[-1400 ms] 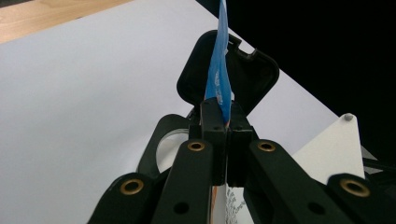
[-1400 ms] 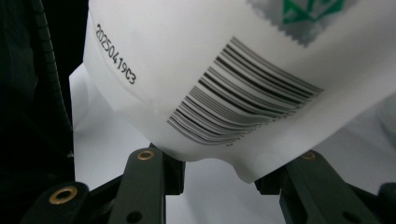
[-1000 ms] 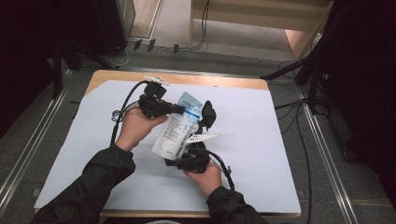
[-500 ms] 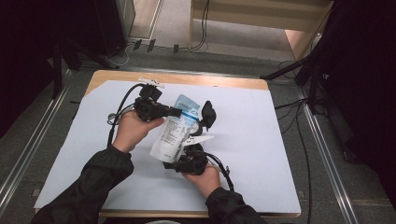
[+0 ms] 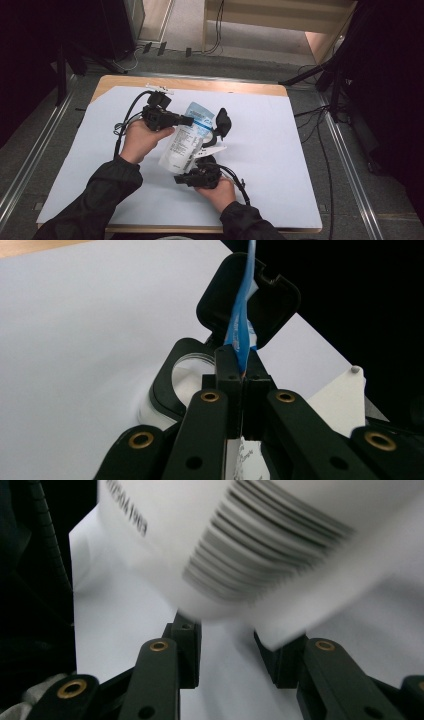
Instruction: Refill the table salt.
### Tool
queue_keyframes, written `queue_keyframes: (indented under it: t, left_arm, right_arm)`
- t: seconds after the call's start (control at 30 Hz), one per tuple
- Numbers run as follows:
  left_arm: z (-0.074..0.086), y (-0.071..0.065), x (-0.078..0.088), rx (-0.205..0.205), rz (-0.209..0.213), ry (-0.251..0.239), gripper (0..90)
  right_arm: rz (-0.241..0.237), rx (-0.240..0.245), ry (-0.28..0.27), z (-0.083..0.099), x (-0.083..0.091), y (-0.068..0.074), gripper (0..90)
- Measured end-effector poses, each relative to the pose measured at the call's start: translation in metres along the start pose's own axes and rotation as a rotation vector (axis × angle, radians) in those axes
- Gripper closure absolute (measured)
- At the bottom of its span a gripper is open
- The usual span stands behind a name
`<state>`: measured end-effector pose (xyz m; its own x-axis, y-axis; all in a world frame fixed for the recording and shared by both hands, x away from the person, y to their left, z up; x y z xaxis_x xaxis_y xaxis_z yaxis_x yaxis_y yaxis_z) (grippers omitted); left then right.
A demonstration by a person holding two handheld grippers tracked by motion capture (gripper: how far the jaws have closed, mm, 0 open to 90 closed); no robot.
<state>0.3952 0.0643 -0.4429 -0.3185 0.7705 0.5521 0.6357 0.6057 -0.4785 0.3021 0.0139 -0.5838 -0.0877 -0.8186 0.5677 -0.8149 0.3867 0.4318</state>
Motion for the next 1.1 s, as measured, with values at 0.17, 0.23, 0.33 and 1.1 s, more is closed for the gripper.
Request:
queue_keyframes:
  t: [0.17, 0.23, 0.33, 1.1]
  left_arm:
    - [0.001, -0.003, 0.001, 0.005, 0.011, -0.001, 90.0]
    - [0.003, -0.003, 0.001, 0.002, 0.013, 0.002, 90.0]
    - [0.003, -0.003, 0.001, 0.009, 0.014, 0.000, 90.0]
    - [0.003, -0.004, 0.013, 0.018, 0.021, -0.026, 90.0]
  right_arm:
    - [0.002, -0.002, 0.004, 0.003, -0.001, -0.001, 65.2]
    - [0.000, -0.002, 0.006, 0.003, -0.001, 0.000, 65.2]
    - [0.000, -0.004, 0.008, 0.004, 0.000, 0.000, 65.1]
    - [0.016, 0.032, -0.023, -0.005, 0.024, 0.003, 64.5]
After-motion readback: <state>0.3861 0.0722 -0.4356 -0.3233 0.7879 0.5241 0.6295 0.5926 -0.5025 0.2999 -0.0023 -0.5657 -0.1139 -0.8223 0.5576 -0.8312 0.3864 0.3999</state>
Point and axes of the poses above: each handheld gripper's, and its own axes: x roughly backward along the jaws, z roughly out of its underside, y roughly to its left, the point moved 9 cm from there along -x, roughly forward along the jaws, and after that the axes turned 4 degrees about x, right-handed, at the moved point
